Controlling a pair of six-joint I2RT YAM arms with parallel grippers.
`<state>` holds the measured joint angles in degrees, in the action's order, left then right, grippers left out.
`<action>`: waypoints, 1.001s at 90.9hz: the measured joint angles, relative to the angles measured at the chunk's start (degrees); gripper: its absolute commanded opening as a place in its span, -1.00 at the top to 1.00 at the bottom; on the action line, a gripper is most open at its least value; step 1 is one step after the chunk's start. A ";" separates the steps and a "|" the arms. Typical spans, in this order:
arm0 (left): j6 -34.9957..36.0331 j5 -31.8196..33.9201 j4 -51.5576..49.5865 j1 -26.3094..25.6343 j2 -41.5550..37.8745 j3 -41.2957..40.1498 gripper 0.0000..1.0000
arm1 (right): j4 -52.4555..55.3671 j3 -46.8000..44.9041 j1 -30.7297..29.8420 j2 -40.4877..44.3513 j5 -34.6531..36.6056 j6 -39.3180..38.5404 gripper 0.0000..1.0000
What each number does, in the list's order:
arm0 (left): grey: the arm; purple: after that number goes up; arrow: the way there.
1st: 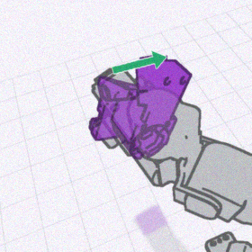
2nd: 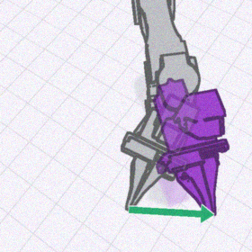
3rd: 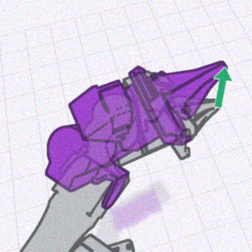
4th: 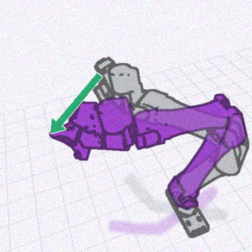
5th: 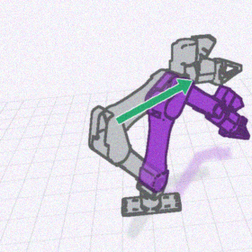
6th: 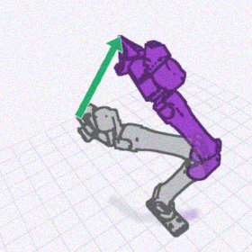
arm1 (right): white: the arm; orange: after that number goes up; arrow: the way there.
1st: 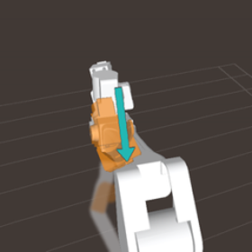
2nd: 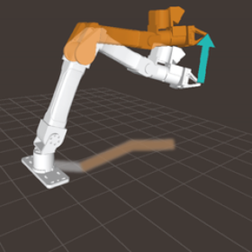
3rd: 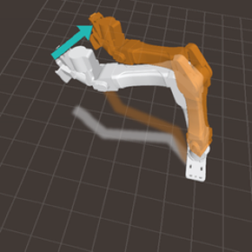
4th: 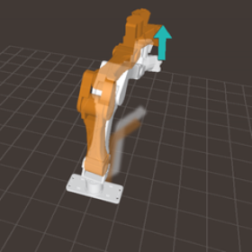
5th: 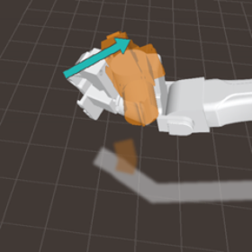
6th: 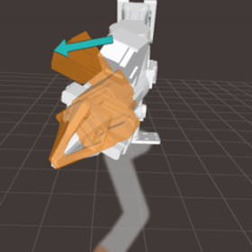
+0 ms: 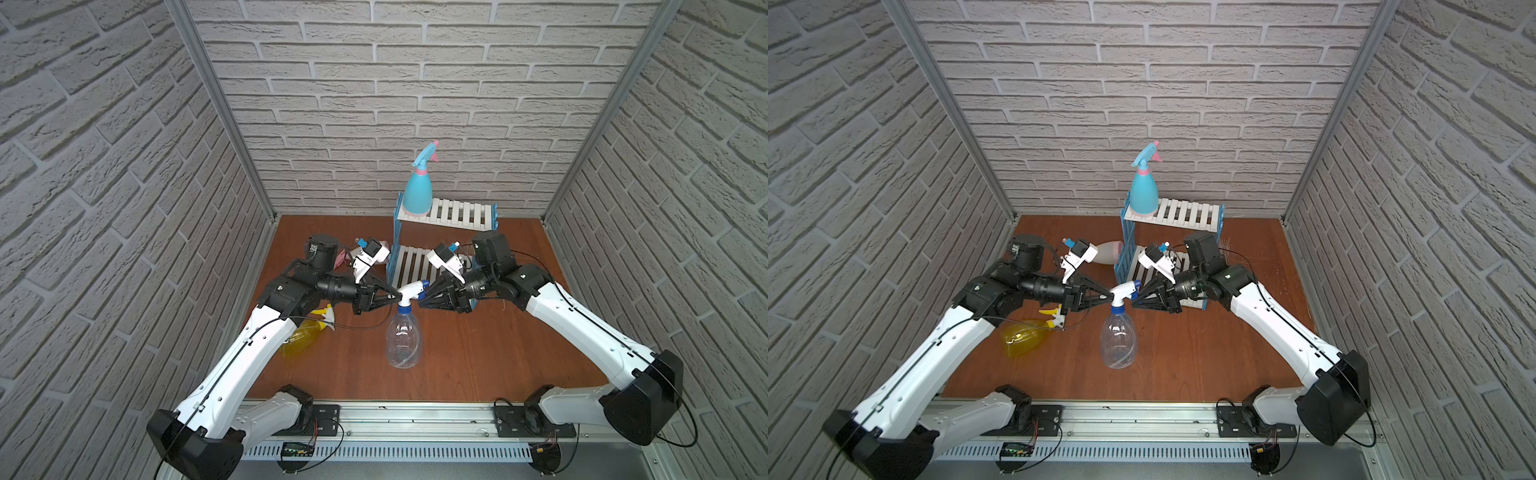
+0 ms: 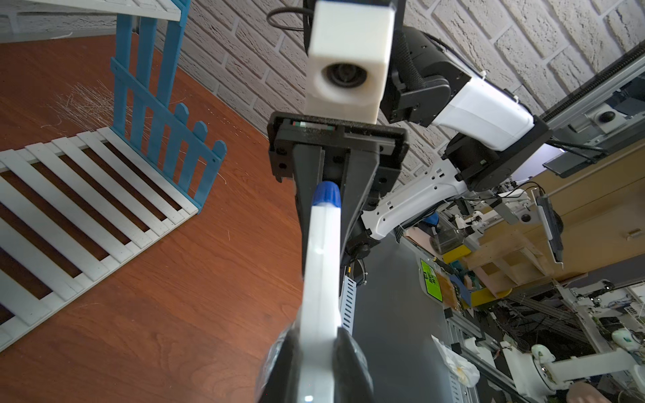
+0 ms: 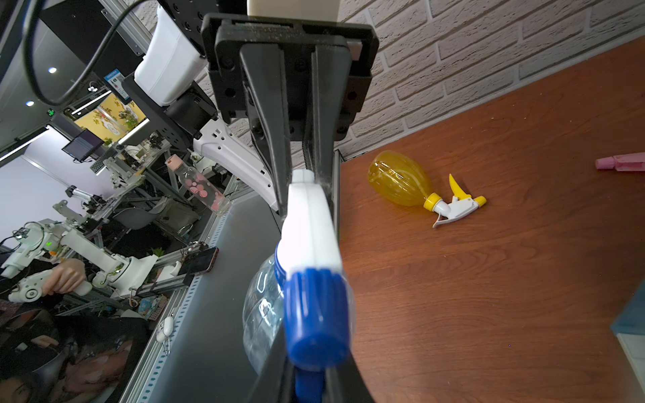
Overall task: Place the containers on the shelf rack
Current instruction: 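Pick up a container from the center of the board, then place the container on the shelf.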
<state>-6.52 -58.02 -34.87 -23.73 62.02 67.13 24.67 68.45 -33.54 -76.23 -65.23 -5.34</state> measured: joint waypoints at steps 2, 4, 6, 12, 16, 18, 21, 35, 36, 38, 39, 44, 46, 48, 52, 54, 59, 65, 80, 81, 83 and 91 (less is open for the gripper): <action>-0.07 0.17 0.20 0.00 -0.07 -0.24 1.00 | -0.37 -0.09 0.02 0.07 0.74 0.28 0.18; -0.20 0.61 0.37 -0.04 -0.24 -0.57 1.00 | -0.81 -0.35 0.02 0.13 1.57 1.07 -0.03; -0.26 1.03 0.50 -0.13 -0.44 -0.92 1.00 | -1.40 -0.68 0.07 0.31 2.60 1.09 -0.41; -0.66 3.34 1.11 -0.24 -1.27 -2.23 1.00 | -2.64 -1.88 0.07 1.16 5.44 2.45 -0.99; -1.07 5.64 1.88 -0.42 -2.08 -3.34 1.00 | -3.54 -2.80 0.13 2.03 7.50 3.04 -0.99; -1.11 6.91 2.32 -0.57 -2.47 -3.91 1.00 | -3.93 -3.21 0.13 2.49 8.48 3.26 -0.99; -1.36 9.25 3.02 -0.83 -3.21 -4.96 1.00 | -4.74 -3.98 0.13 3.41 10.12 3.63 -0.99; -1.75 24.15 7.61 -6.47 -6.01 -10.49 1.00 | -9.11 -8.66 0.17 9.75 19.45 6.05 -0.99; -1.73 25.38 7.93 -7.06 -6.08 -10.80 1.00 | -9.51 -9.14 0.15 10.29 20.13 6.21 -0.99; -1.73 27.76 8.70 -8.37 -6.14 -11.43 1.00 | -10.69 -10.43 0.17 11.67 21.99 6.62 -0.99; -1.75 29.44 9.18 -9.07 -6.16 -11.82 1.00 | -11.10 -11.04 0.17 12.28 22.86 6.78 -0.99; -1.92 35.28 11.32 -11.61 -6.01 -13.22 1.00 | -13.33 -14.34 0.17 15.78 27.45 7.56 -0.99; -2.16 37.66 12.22 -12.39 -5.88 -13.70 1.00 | -14.05 -15.80 0.17 17.35 29.40 8.02 -0.99; -2.27 39.60 13.14 -12.98 -5.77 -14.10 1.00 | -14.82 -17.00 0.17 18.62 31.21 8.31 -0.99; -2.47 44.06 15.23 -14.01 -5.25 -14.71 1.00 | -16.55 -19.63 0.17 21.51 34.95 8.90 -0.99; -2.51 45.97 16.26 -14.40 -4.98 -14.95 1.00 | -17.42 -20.83 0.17 22.73 36.76 9.07 -0.99; -2.56 50.51 19.12 -15.08 -3.74 -15.21 1.00 | -19.71 -23.91 0.17 26.08 41.33 9.88 -0.99; -2.58 54.40 23.04 -15.37 -1.79 -15.37 1.00 | -21.94 -26.97 0.17 29.29 45.94 10.47 -0.99; -2.47 61.22 31.12 -15.43 4.37 -15.34 1.00 | -25.20 -31.01 0.17 33.90 53.62 11.39 -0.99; -2.43 61.66 31.56 -15.43 4.72 -15.32 1.00 | -25.38 -31.17 0.17 34.05 53.96 11.41 -0.99; -2.40 62.20 32.39 -15.41 5.55 -15.32 1.00 | -25.66 -31.45 0.17 34.47 54.69 11.43 -0.99; -2.36 64.24 35.52 -15.32 8.83 -15.08 1.00 | -26.53 -32.24 0.17 35.50 56.63 11.50 -0.99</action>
<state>-8.88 6.22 0.64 -39.05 70.85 52.05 -1.87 36.21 -33.36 -40.73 -8.60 6.15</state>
